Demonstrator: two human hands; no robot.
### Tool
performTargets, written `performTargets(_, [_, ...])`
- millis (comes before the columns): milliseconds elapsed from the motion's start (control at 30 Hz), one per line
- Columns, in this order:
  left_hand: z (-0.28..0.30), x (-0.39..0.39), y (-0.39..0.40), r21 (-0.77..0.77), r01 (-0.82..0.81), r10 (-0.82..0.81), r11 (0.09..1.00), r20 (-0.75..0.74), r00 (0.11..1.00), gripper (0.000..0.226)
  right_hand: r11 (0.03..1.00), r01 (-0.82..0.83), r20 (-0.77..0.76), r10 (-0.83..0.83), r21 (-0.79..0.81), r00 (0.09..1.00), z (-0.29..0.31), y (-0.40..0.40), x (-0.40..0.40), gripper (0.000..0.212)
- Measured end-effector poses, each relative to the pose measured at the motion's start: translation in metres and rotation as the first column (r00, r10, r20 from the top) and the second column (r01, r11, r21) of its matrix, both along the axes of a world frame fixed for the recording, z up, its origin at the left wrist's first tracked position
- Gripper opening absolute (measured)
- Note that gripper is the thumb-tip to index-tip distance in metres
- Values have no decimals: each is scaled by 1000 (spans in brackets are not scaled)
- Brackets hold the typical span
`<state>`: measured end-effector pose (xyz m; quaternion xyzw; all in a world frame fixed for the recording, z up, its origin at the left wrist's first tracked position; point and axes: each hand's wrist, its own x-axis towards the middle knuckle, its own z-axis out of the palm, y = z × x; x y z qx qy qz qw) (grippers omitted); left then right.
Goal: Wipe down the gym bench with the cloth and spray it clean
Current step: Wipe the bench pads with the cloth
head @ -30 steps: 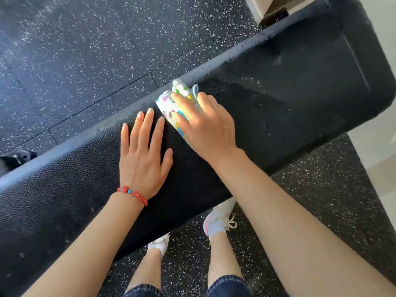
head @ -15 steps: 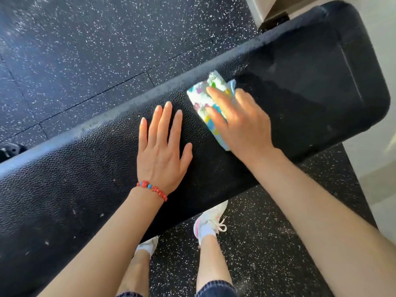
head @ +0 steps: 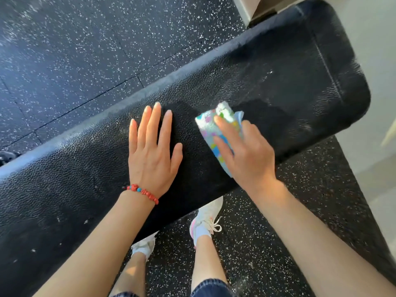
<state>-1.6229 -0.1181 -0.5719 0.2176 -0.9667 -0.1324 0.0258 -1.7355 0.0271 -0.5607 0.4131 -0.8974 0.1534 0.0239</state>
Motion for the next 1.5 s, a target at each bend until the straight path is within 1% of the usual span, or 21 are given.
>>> performTargets(67, [3,-17,10,11,35,-35,999,-21,999,56,999,-44,-63,46,25,997,-1,9,-18,27])
performTargets(100, [3,-26,15,13,52,-52,999,-23,998,56,999,5,-88,-1,39,996,-1,15,-31,27])
performTargets(167, [3,-44,23,3,73,-73,997,-18,997,56,965,261,-4,-261,34,965,-3,31,-61,35])
performTargets(200, [1,-51,26,-2,75,-75,997,-13,997,56,919,392,57,-394,35,917,-3,38,-73,37])
performTargets(267, [-3,-62,29,-1,68,-68,998,18,998,57,857,515,100,-515,30,851,-5,46,-80,38])
performTargets(333, [-7,-64,29,-9,58,-57,998,66,996,58,878,477,92,-477,29,874,-5,43,-64,37])
performTargets(433, [-13,-63,28,-21,63,-61,998,67,996,59,979,204,44,-203,-20,978,-3,45,-28,33])
performTargets(533, [-15,-62,28,-35,66,-64,997,44,997,59,1000,-3,30,3,-5,1000,-2,61,-31,32])
performTargets(567, [-15,-62,28,-37,67,-65,997,41,997,58,1000,8,14,-8,-1,1000,-4,67,-42,32])
performTargets(633, [-14,-62,29,-37,63,-61,997,40,997,58,975,224,38,-223,-8,974,-4,77,-72,35])
performTargets(700, [-12,-63,30,-36,55,-54,998,38,998,57,877,481,120,-478,3,870,-7,87,-102,38])
performTargets(767, [-10,-65,32,-34,39,-38,999,26,999,56,821,571,125,-569,21,813,-7,90,-113,40])
performTargets(867, [-8,-72,36,-41,26,-26,999,1,1000,56,844,535,138,-534,33,834,-4,78,-96,39])
performTargets(933, [-9,-79,42,-36,50,-49,998,13,999,56,904,427,123,-426,25,896,-1,66,-81,35])
performTargets(1033, [-12,-81,45,-37,58,-56,998,40,998,57,986,124,-59,-118,110,991,-4,53,-83,23])
performTargets(1100, [-14,-81,44,-46,59,-58,997,30,998,57,989,7,-173,19,148,985,-7,50,-98,25])
performTargets(1167, [-16,-79,43,-56,59,-58,997,21,998,58,990,134,-84,-130,46,988,-4,45,-117,22])
performTargets(1233, [-17,-79,43,-56,57,-57,997,18,998,58,939,344,116,-344,19,932,0,29,-141,34])
performTargets(1333, [-18,-79,43,-55,53,-52,997,23,998,58,874,487,137,-484,13,865,-5,0,-168,38])
performTargets(1400, [-18,-80,43,-60,53,-52,997,21,998,59,866,501,164,-492,-16,855,-3,-12,-161,38])
performTargets(1500, [-17,-80,44,-55,51,-50,997,15,999,59,968,253,178,-248,-4,952,-2,-22,-121,36])
